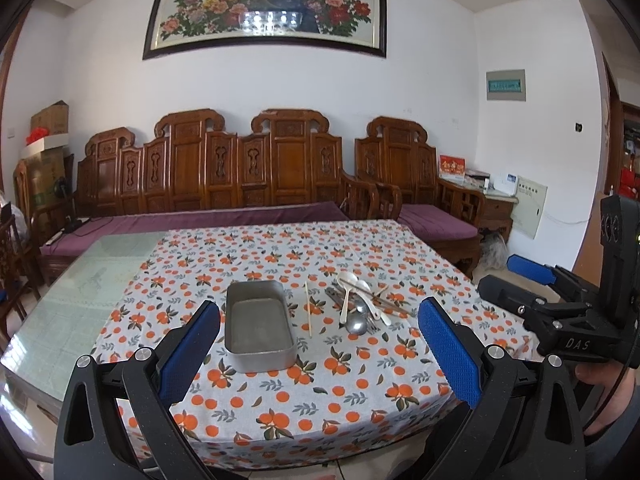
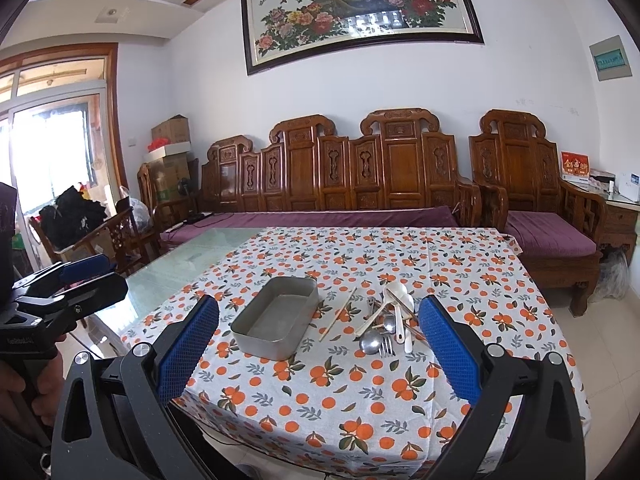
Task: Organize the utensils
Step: 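Grasp a wooden chopstick with the left tool while the right tool grasps another chopstick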
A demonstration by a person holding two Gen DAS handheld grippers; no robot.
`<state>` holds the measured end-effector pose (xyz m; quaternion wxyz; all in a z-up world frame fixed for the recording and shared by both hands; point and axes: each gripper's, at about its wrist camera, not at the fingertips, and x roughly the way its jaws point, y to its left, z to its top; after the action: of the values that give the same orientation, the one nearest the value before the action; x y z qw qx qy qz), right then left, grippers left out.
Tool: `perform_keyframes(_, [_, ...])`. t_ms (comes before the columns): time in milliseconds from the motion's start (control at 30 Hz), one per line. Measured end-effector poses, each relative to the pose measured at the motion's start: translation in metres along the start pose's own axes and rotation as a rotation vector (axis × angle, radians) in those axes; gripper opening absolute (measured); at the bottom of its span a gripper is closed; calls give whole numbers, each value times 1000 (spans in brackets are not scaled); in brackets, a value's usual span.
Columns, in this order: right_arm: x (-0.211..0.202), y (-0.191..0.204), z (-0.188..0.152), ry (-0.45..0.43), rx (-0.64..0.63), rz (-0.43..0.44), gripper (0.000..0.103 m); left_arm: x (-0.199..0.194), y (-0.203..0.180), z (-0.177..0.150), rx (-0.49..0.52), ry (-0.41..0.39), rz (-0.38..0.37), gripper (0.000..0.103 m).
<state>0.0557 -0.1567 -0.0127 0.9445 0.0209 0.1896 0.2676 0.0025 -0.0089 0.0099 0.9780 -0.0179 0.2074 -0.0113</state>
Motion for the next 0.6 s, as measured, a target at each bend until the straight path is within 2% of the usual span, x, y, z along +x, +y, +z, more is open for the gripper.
perform_keyframes(233, [24, -21, -11, 55, 16, -26, 89, 29, 6, -8, 0, 60, -15, 96])
perform_keyframes(600, [76, -54, -24, 142, 29, -63, 75, 84, 0, -7, 62, 146, -67, 95])
